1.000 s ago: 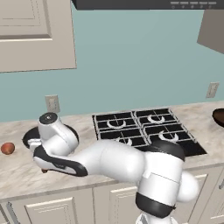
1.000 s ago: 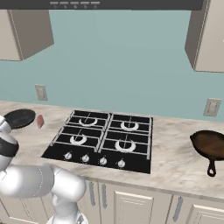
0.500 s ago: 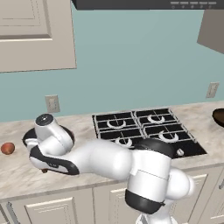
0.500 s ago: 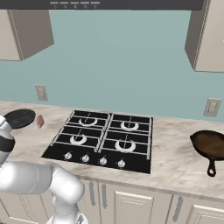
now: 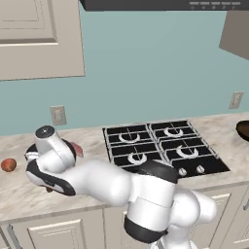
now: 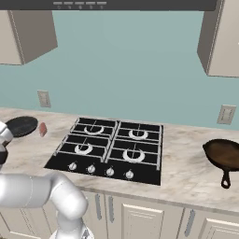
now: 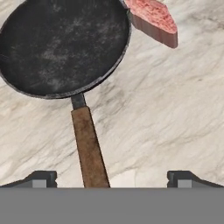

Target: Place both pans onto different burners. Then place the onion and the steak on different pans.

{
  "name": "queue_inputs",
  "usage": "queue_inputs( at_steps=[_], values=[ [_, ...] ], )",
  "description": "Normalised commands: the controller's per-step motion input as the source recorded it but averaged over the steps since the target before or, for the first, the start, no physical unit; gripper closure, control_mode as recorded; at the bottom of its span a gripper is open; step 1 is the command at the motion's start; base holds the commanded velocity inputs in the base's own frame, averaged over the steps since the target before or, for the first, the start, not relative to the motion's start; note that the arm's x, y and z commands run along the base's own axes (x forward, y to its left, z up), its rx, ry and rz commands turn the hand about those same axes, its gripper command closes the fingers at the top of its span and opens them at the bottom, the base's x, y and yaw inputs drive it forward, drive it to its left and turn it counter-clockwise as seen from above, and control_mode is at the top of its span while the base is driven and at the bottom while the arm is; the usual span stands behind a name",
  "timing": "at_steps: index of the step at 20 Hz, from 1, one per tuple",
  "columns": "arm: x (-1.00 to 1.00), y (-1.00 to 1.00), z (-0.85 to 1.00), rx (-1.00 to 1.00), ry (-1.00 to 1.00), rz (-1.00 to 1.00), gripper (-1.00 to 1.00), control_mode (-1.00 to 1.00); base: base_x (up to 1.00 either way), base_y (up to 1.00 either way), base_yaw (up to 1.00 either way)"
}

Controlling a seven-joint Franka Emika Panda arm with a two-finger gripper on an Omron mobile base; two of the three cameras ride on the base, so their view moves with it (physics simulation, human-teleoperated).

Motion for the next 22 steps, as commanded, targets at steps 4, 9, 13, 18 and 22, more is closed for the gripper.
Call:
queue_inputs(
  at_steps=[4,9,13,18,22],
  values=[
    [0.18,0.05,-0.04,0.00,0.00,-0.01,-1.00,-1.00,0.00,0.00,0.00],
    [0.08,0.01,-0.04,0.00,0.00,0.00,-1.00,-1.00,0.00,0.00,0.00],
    [0.09,0.03,-0.12,0.00,0.00,0.00,-1.00,-1.00,0.00,0.00,0.00],
    [0.09,0.04,-0.16,0.00,0.00,0.00,-1.00,-1.00,0.00,0.00,0.00],
    [0.12,0.04,-0.17,0.00,0.00,0.00,-1.00,-1.00,0.00,0.00,0.00]
  ],
)
